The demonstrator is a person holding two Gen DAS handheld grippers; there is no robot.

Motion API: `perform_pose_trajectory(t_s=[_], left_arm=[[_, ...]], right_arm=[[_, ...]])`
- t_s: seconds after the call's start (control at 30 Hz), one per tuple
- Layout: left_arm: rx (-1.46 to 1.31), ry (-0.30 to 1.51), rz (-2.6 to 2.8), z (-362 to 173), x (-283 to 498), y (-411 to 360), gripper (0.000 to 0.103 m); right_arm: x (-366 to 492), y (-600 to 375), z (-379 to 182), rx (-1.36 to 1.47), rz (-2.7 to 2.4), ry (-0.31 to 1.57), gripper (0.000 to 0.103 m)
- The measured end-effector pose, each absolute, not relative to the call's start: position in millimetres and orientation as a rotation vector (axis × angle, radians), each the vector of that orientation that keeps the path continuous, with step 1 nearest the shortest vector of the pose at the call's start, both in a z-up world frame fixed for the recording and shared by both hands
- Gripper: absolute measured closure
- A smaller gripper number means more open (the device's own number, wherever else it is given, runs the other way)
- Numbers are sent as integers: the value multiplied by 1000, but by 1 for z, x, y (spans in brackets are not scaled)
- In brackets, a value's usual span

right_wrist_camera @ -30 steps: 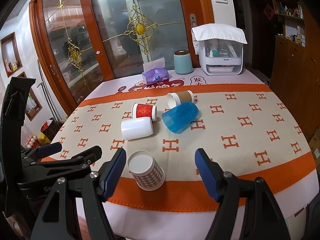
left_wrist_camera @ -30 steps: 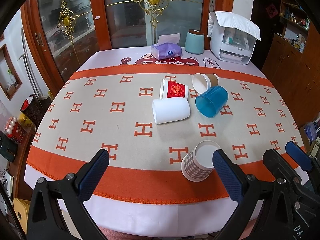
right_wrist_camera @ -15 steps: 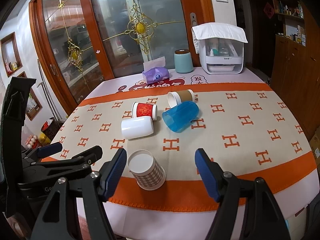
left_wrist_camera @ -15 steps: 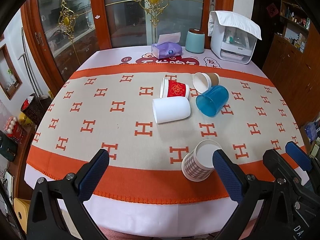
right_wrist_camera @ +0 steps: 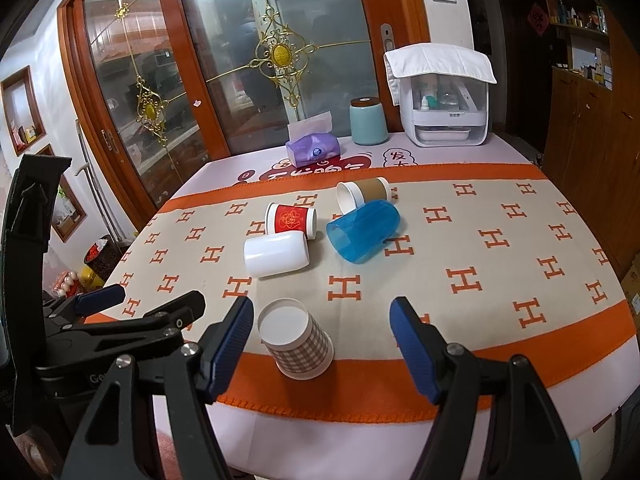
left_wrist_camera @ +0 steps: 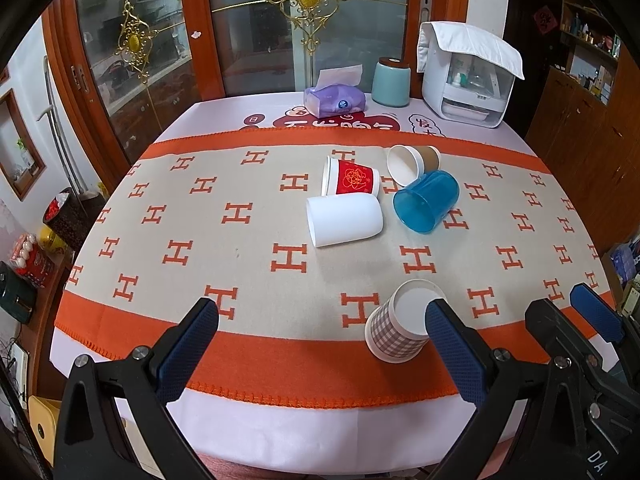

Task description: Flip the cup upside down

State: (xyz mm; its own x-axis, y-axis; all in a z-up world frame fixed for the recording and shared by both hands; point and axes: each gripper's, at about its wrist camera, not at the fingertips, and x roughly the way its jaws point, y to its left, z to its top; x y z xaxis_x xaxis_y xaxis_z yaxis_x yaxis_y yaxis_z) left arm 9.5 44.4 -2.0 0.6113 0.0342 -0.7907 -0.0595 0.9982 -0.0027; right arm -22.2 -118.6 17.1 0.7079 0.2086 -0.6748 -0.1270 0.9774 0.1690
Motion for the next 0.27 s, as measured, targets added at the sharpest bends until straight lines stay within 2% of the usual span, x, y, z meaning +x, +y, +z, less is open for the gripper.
perform_pose_trajectory(t_s=[0.27], left_arm=[[-31,920,55,-3,9,46,1]], right_arm=[[-23,-116,17,111,186,767,31]])
